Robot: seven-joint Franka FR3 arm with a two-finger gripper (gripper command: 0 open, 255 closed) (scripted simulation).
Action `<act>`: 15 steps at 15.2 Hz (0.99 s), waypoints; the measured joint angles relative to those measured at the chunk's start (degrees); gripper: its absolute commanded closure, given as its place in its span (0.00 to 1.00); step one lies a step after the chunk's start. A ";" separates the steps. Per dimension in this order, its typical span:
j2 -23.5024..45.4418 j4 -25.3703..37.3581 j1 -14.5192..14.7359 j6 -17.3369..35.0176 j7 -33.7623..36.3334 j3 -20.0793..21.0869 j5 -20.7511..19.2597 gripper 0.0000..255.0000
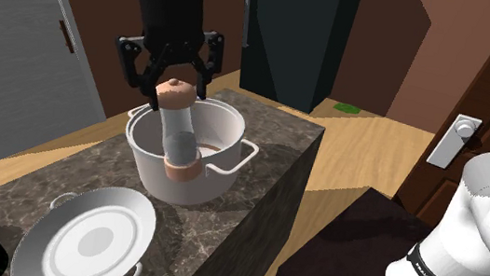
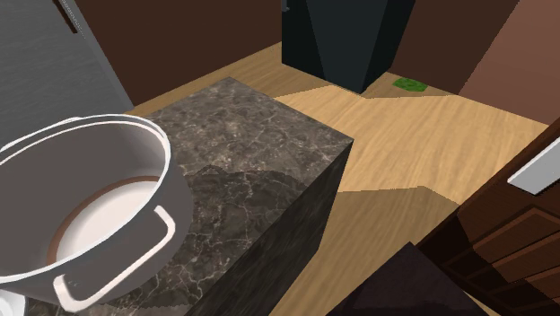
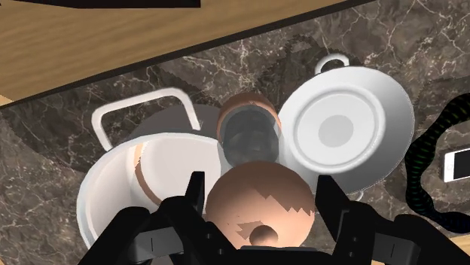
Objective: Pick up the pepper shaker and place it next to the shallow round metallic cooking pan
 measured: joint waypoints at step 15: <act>-1.28 -13.21 -0.35 12.04 0.37 -0.26 0.35 1.00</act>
